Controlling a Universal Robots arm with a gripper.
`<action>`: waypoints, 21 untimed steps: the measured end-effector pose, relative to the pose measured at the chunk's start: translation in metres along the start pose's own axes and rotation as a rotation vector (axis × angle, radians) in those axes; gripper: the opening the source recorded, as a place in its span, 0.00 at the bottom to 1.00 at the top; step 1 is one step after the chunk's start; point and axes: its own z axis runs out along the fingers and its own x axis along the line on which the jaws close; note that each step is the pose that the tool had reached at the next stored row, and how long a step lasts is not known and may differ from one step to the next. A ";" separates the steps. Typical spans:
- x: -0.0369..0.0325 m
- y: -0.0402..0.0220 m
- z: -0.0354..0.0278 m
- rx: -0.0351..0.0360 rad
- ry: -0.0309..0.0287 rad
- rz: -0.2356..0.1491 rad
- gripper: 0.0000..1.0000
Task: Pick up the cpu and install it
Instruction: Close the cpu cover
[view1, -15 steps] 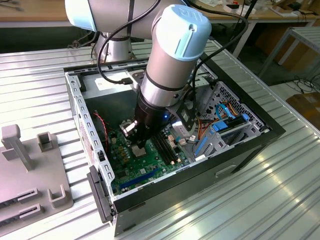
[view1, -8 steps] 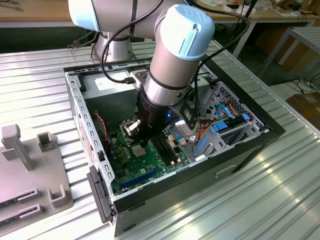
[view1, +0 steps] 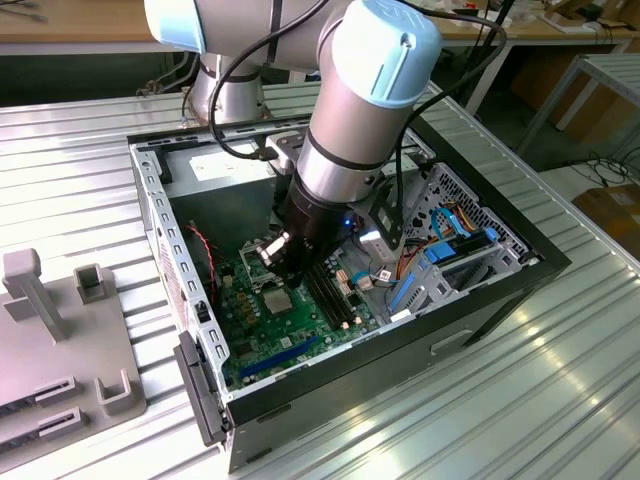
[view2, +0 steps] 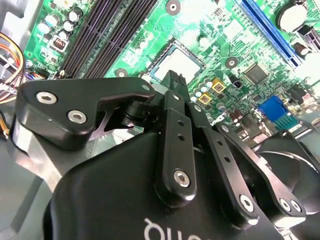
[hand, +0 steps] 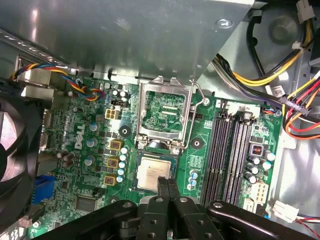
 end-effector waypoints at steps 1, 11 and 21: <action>-0.0007 0.0000 0.0000 0.0000 0.0000 -0.001 0.11; -0.0156 0.0067 -0.0165 0.0025 0.0053 -0.045 0.11; -0.0157 0.0081 -0.0166 0.0194 0.0081 -0.044 0.11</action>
